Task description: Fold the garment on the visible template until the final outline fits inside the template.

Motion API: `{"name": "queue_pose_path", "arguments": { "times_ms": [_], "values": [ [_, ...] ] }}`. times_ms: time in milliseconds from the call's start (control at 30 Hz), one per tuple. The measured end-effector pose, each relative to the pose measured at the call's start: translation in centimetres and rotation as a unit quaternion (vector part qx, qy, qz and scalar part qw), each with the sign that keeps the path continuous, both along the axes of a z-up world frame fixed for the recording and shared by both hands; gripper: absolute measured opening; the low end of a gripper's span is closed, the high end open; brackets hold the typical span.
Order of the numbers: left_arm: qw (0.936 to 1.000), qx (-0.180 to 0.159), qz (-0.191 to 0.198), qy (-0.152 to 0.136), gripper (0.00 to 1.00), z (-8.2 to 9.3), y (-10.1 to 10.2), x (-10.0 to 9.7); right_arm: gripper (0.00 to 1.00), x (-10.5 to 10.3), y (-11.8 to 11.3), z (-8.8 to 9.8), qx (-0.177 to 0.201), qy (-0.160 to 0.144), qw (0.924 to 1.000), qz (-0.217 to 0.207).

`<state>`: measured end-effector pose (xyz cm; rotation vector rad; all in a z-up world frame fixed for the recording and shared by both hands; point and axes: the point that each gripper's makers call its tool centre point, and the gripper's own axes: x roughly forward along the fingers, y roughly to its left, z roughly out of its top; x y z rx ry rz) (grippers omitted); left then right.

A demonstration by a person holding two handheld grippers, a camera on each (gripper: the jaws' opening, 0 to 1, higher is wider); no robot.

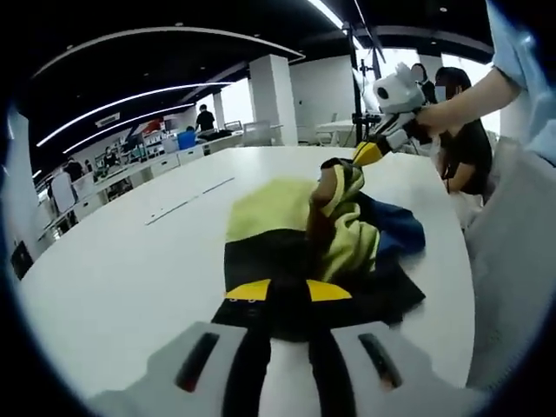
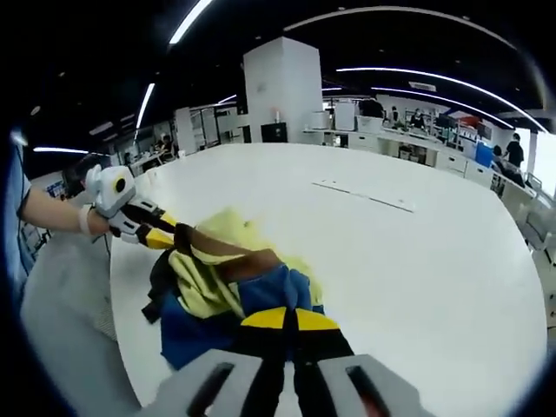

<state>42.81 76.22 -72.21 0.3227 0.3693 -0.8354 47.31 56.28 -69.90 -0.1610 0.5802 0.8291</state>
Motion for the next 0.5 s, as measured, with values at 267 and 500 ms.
{"name": "queue_pose_path", "arguments": {
  "times_ms": [267, 500],
  "values": [
    [0.9996, 0.021, -0.017, -0.010, 0.11, -0.6, -1.0, 0.0, 0.00, 0.3, 0.2, 0.3, 0.010, 0.002, 0.9999, -0.008],
    [0.9999, 0.007, -0.001, -0.009, 0.00, 0.0, -0.8, 0.4, 0.00, 0.1, 0.0, 0.4, 0.013, 0.002, 0.9999, -0.010]
  ]
}}
